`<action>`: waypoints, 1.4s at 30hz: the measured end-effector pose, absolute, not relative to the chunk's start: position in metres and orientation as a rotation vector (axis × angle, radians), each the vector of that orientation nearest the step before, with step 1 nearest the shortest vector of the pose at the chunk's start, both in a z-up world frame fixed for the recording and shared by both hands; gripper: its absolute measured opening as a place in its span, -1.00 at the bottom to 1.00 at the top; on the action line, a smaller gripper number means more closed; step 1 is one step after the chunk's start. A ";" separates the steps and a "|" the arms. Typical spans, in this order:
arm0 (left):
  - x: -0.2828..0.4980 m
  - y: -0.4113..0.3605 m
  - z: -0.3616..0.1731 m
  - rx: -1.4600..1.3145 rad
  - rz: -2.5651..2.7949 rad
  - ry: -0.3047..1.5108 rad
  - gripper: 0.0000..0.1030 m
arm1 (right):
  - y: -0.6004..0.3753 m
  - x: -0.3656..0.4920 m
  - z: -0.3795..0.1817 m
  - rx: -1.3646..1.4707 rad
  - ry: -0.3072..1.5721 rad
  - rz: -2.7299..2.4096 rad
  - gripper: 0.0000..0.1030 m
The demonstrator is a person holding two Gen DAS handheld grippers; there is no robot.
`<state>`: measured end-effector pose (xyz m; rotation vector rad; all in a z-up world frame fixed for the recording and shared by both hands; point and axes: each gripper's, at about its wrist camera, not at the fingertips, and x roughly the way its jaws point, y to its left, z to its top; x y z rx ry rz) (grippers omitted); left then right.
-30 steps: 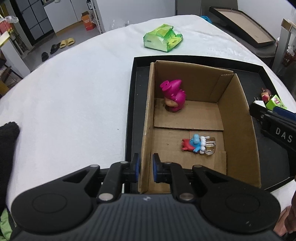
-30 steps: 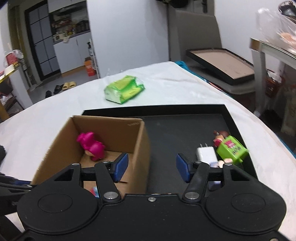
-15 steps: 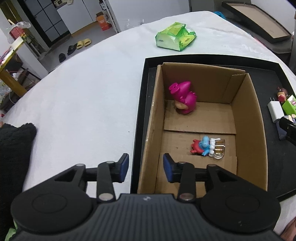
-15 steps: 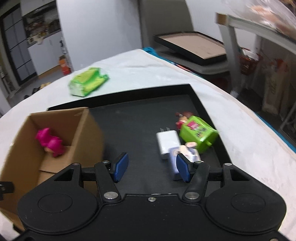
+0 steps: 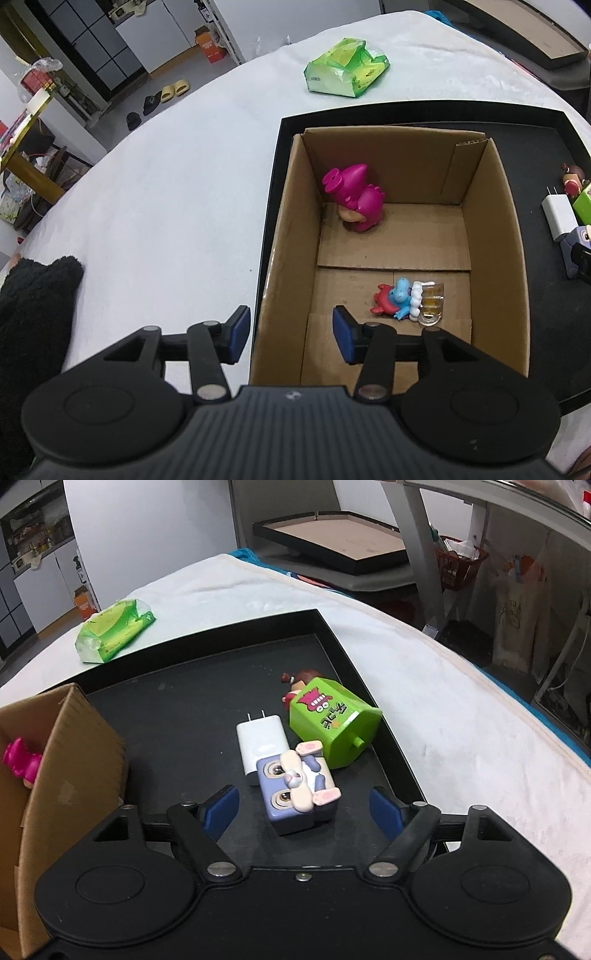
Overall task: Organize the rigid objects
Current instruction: 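Grasp the lavender cube figure with the right tool and lift it, then release the lavender cube into the box with the right tool while the left holds the box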
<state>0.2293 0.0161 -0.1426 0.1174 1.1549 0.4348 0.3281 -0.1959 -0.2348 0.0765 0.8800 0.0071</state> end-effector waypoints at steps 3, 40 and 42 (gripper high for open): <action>0.231 0.017 -0.143 0.121 0.446 1.156 -0.07 | -0.198 0.330 -0.241 0.091 0.887 0.031 -0.06; 0.207 0.062 -0.143 -0.016 0.417 1.130 -0.07 | -0.152 0.282 -0.146 0.086 0.668 0.320 -0.14; 0.207 0.064 -0.143 -0.036 0.410 1.129 -0.07 | -0.146 0.279 -0.143 0.066 0.652 0.341 -0.14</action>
